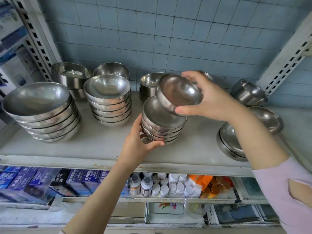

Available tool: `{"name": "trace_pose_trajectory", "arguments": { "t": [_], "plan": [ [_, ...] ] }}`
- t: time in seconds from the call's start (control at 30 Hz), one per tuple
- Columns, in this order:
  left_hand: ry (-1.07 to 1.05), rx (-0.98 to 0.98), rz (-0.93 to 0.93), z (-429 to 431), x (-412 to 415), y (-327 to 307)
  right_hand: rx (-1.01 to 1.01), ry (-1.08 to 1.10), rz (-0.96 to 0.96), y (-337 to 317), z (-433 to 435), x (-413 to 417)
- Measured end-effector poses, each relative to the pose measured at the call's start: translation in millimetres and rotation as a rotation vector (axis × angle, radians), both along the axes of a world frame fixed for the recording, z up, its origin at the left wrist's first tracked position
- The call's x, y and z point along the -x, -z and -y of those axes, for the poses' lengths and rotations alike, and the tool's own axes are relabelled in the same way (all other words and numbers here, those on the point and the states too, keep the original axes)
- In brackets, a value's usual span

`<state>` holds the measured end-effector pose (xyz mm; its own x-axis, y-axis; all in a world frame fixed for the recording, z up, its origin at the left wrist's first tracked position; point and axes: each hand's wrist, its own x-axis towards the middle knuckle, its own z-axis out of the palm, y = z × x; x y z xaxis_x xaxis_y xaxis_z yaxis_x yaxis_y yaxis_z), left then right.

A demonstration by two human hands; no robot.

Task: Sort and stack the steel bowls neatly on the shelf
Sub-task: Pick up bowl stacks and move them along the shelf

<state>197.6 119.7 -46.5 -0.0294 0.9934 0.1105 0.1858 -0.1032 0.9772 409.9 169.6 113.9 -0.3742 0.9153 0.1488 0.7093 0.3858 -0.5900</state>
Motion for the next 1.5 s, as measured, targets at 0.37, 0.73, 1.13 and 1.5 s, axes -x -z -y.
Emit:
{"name": "trace_pose_trajectory", "arguments": {
  "t": [0.37,0.73,1.13,1.5],
  "plan": [
    [-0.009,0.032,0.007,-5.8,6.7,4.2,0.125,-0.004,0.017,26.8,2.0,43.0],
    [-0.163,0.125,-0.076,31.9,24.9,-13.0,0.106,0.195,-0.328,50.8,44.6,4.0],
    [0.422,-0.005,-0.342,16.8,-95.2,-20.5,0.177,0.674,-0.446,101.4,112.9,-134.8],
    [0.393,0.066,-0.120,-11.5,-190.1,-0.7,0.188,0.479,-0.406,119.4,91.8,-191.3]
  ]
}}
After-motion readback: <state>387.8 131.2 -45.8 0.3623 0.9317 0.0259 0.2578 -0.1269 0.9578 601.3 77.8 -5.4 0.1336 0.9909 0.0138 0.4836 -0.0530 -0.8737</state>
